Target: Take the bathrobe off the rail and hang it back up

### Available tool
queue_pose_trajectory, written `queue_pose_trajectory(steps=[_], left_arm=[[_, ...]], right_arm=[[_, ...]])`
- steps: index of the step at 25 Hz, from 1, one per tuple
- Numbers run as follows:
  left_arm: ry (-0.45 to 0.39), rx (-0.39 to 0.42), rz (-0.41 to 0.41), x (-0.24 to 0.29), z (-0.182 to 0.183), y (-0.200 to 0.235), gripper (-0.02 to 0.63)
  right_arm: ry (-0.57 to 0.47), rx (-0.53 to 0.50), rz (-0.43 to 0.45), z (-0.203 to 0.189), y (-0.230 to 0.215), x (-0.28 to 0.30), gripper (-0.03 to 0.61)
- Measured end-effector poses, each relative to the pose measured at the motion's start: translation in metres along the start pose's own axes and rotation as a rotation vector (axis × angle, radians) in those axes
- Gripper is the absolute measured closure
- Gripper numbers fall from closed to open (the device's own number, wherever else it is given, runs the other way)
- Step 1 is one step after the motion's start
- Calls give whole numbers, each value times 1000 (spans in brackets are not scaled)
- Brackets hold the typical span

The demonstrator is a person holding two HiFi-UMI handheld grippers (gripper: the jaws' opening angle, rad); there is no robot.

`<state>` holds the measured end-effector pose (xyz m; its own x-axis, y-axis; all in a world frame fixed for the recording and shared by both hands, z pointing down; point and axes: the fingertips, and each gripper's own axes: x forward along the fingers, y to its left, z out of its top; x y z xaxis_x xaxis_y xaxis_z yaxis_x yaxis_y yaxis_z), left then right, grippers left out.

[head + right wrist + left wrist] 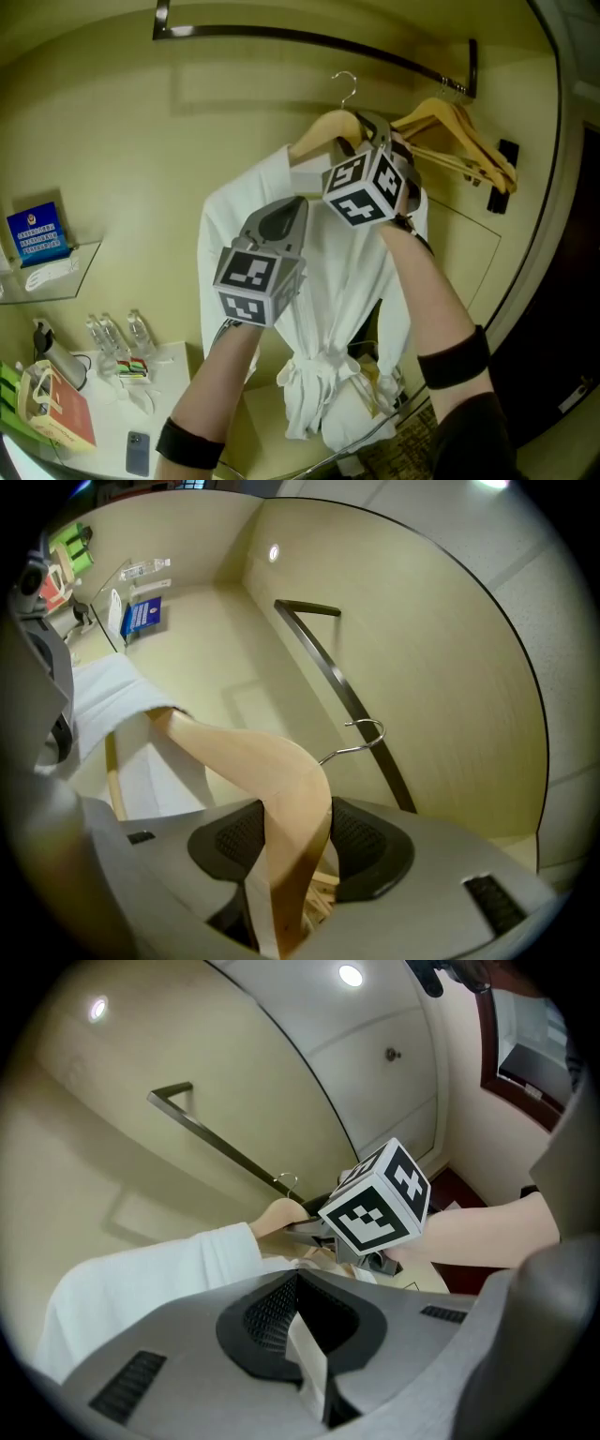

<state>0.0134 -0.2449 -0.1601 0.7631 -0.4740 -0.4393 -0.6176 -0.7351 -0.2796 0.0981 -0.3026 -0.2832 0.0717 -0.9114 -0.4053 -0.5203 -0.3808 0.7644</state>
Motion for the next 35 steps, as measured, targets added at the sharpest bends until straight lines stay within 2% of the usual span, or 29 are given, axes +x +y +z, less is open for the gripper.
queue_pose_trajectory(steps=[5,11,19,27,31,35], left_arm=[[81,-58,18,-46,-48,-8,613],[130,-126,39,-95,-92,-9,613],[200,-162,73,-149,-139,-9,613],[275,-148,95,-185,-180,-34,613],[318,-172,178,-210,-201,-53,613],[394,-180,234,-248,-251,-70,613]], right_arm=[[27,47,61,-19,58,-32,359],[30,87,108,-23,118,-59,359],[73,129,173,-32,191,-94,359],[144,180,312,-86,278,-127,359],[145,208,370,-117,324,-157,359],[134,195,432,-142,370,-189,360]])
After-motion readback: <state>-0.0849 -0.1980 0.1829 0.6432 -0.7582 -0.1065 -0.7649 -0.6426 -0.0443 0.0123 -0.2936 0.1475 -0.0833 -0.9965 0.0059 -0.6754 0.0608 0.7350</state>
